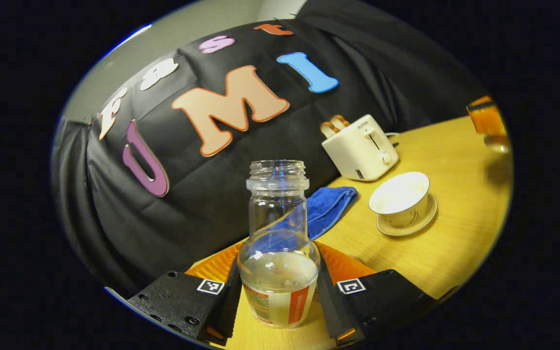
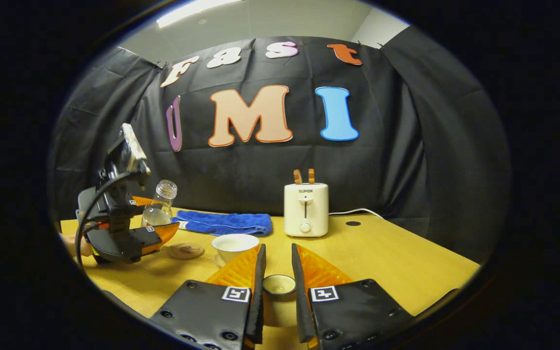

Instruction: Open the teacup lid with one hand, grasp the water bottle and pour water into the teacup with the other hand; after pouring, place the water bottle on the coaster and then close the teacup lid.

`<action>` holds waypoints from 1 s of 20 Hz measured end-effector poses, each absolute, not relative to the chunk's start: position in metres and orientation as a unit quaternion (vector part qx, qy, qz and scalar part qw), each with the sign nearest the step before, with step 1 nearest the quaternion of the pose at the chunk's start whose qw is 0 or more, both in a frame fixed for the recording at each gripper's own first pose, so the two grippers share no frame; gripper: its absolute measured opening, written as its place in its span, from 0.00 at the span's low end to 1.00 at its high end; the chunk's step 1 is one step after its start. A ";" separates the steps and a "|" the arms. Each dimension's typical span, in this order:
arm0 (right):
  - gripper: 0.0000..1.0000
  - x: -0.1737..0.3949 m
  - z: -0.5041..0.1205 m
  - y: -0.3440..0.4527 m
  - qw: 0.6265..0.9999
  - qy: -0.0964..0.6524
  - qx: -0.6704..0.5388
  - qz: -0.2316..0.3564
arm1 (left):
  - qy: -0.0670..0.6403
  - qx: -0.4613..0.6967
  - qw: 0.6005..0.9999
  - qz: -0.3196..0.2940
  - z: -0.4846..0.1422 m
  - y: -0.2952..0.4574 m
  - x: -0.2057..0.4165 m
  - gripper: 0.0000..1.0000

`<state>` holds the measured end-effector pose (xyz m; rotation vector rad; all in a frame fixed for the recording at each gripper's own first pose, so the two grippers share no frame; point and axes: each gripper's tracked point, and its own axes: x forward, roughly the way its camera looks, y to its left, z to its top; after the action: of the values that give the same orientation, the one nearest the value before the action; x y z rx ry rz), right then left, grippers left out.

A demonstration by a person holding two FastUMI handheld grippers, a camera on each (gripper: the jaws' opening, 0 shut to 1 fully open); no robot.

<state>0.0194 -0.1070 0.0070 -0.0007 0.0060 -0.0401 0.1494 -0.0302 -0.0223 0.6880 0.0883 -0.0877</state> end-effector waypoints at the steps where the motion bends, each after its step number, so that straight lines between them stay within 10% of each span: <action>1: 0.31 0.020 0.007 -0.114 1.000 0.003 -0.001 -0.028 | 0.052 0.362 0.929 -0.048 -0.027 -0.034 0.155 0.69; 20: 0.31 0.016 0.009 -0.148 0.998 0.001 -0.001 -0.056 | 0.076 0.701 0.703 -0.093 -0.024 -0.059 0.185 0.68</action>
<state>0.0161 -0.1476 0.0091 -0.0029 0.0028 -0.1121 0.1854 -0.0589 -0.0242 1.5592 0.1685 -0.2064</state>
